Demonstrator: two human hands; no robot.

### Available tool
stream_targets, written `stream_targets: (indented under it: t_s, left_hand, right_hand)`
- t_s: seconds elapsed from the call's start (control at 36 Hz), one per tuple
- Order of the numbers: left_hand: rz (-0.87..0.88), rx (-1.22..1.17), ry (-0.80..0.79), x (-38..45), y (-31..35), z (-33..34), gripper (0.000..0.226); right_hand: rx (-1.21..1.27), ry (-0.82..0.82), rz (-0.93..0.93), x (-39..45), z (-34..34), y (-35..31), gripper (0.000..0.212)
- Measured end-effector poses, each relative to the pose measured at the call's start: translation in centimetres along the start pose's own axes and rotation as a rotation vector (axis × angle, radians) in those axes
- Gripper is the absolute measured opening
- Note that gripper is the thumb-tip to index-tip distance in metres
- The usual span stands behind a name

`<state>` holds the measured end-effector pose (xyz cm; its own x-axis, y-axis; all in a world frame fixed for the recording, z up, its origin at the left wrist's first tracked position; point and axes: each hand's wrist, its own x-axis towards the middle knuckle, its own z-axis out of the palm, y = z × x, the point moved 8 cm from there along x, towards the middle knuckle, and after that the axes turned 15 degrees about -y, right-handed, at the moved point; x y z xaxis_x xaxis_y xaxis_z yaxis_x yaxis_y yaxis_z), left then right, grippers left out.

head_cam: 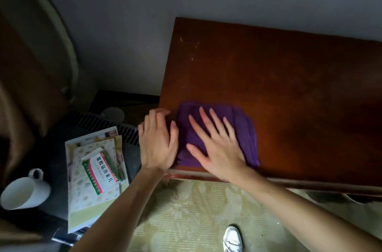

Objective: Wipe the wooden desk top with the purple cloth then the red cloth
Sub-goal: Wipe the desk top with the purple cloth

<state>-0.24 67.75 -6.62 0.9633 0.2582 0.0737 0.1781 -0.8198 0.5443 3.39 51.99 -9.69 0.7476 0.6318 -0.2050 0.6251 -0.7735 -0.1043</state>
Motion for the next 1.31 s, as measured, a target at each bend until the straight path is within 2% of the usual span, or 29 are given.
stream_targets:
  t_s: [0.08, 0.22, 0.33, 0.44, 0.67, 0.81, 0.97, 1.14, 1.31]
  left_hand:
    - [-0.013, -0.005, -0.069, 0.1, -1.0, 0.4, 0.034]
    - [0.108, 0.058, -0.202, -0.2, -2.2, 1.2, 0.044]
    - [0.070, 0.004, -0.176, -0.1, -2.8, 0.9, 0.045]
    - [0.029, -0.027, -0.187, -0.3, -2.9, 1.2, 0.051]
    - [0.038, 0.009, -0.270, -0.3, -2.8, 1.8, 0.052]
    - [0.034, 0.011, -0.303, -0.5, -2.6, 1.7, 0.052]
    - [0.001, 0.002, -0.327, -0.4, -2.6, 1.9, 0.052]
    - [-0.018, -0.001, -0.322, -0.4, -2.6, 1.9, 0.052]
    - [-0.005, 0.016, -0.300, -0.5, -2.2, 1.5, 0.052]
  right_hand:
    - [-0.025, -0.032, -0.065, -2.2, 0.6, -1.2, 0.072]
    - [-0.105, -0.099, -0.236, -1.0, 0.4, -0.6, 0.074]
    - [-0.148, -0.146, -0.445, 1.8, -1.0, 0.6, 0.073]
    - [-0.180, -0.145, -0.524, 6.5, -2.2, 2.4, 0.073]
    - [-0.138, -0.144, -0.401, 20.1, -5.8, 6.7, 0.071]
    - [-0.080, -0.138, -0.333, 27.2, -8.0, 8.3, 0.079]
    - [-0.018, -0.120, -0.232, 34.2, -9.9, 10.1, 0.068]
    - [0.070, -0.101, -0.075, 37.5, -10.8, 11.2, 0.072]
    - [0.093, -0.091, 0.026, 36.1, -10.2, 10.7, 0.073]
